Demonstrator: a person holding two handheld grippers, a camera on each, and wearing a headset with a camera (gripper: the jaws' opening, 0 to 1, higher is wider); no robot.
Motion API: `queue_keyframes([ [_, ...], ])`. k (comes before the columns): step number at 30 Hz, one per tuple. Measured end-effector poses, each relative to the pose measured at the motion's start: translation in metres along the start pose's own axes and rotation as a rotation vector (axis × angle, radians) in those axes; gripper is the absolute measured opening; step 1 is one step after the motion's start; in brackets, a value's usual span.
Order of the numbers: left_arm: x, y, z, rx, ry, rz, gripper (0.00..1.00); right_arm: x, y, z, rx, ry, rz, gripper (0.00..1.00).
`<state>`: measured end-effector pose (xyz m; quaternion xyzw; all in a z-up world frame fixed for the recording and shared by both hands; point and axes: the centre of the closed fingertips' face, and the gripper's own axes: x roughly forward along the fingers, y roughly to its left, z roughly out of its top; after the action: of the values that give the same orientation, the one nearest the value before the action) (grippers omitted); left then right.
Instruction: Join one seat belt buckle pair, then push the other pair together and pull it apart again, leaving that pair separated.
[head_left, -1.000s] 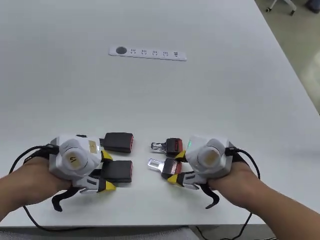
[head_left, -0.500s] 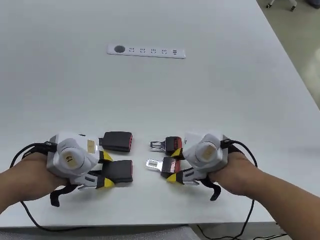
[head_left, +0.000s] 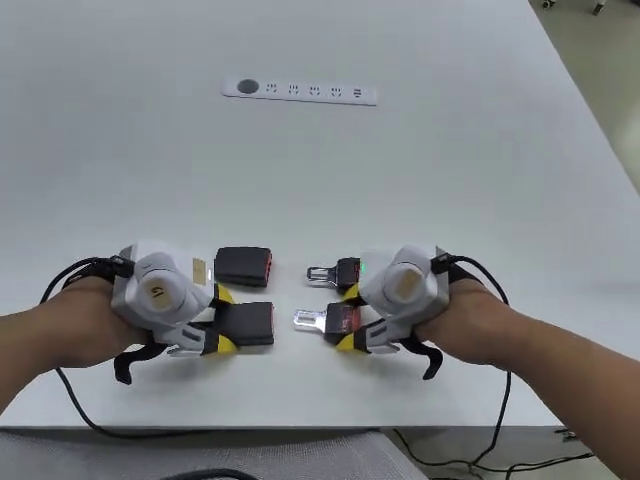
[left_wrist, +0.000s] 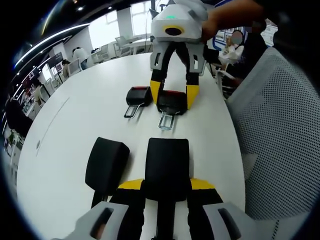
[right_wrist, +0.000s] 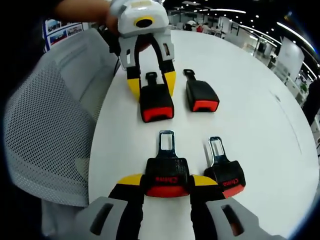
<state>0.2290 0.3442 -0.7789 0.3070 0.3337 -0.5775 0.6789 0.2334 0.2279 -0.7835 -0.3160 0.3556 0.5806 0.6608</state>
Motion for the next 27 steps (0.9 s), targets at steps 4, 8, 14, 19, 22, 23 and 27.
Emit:
queue_keyframes([
  [4, 0.0, 0.0, 0.0, 0.0, 0.007, -0.002, 0.33, 0.005, 0.003, 0.007, -0.002, -0.004, -0.006, 0.33],
  [8, 0.001, 0.001, -0.001, 0.002, 0.015, -0.006, 0.33, 0.008, 0.004, 0.012, 0.004, -0.009, -0.011, 0.33],
  [14, 0.001, 0.001, 0.0, 0.002, 0.021, -0.014, 0.33, 0.012, 0.008, 0.022, -0.053, 0.006, -0.007, 0.33],
  [19, 0.002, -0.001, 0.002, 0.018, 0.032, -0.025, 0.33, 0.018, 0.013, 0.031, -0.072, -0.003, 0.011, 0.32],
  [22, 0.001, -0.001, 0.002, 0.009, 0.032, -0.027, 0.33, 0.018, 0.012, 0.029, -0.044, 0.003, 0.027, 0.32],
  [23, 0.0, -0.001, 0.002, 0.004, 0.028, -0.028, 0.33, 0.019, 0.012, 0.03, -0.04, -0.002, 0.026, 0.32],
  [27, 0.001, -0.001, 0.002, 0.017, 0.036, -0.031, 0.33, 0.018, 0.013, 0.03, -0.039, -0.002, 0.022, 0.31],
])
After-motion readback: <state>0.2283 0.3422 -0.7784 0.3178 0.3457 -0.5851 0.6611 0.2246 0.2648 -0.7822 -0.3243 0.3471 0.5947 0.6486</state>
